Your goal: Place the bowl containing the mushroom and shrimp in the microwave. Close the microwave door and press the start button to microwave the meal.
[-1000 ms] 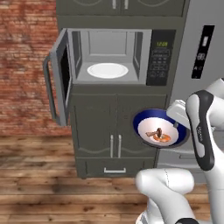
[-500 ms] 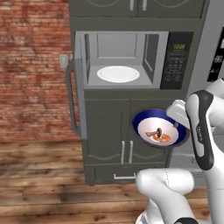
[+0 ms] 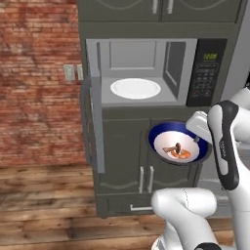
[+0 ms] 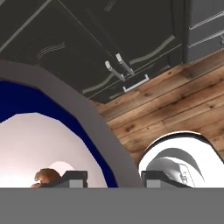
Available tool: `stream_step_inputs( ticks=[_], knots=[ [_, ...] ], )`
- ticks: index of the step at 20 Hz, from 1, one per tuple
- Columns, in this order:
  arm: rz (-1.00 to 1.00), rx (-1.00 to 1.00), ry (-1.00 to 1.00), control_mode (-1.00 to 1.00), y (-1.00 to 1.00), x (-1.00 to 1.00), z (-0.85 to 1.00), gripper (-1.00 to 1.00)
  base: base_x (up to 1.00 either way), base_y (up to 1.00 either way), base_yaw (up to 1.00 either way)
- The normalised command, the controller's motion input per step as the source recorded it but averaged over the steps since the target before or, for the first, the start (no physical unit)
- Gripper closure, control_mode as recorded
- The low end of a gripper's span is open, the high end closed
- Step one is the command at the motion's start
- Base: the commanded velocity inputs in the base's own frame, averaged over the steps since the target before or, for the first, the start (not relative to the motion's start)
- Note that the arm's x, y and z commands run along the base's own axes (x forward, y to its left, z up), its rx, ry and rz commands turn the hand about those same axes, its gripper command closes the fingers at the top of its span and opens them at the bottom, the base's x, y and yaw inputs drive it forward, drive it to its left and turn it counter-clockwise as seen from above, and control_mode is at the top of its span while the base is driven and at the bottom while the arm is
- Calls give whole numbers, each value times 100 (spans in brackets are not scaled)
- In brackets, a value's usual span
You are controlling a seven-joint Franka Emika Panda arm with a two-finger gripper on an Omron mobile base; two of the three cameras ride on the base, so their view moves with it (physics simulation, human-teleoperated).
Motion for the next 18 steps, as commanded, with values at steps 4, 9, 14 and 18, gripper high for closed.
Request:
stream_step_inputs(
  ticks=[4, 9, 14, 18],
  knots=[
    [0, 0, 0, 100, 0, 0, 0, 100, 58, 3, -1],
    [0, 0, 0, 100, 0, 0, 0, 100, 48, 1, 0],
    [0, 0, 0, 100, 0, 0, 0, 100, 42, 10, 1],
    [0, 0, 0, 100, 0, 0, 0, 100, 34, 19, 0]
  ],
)
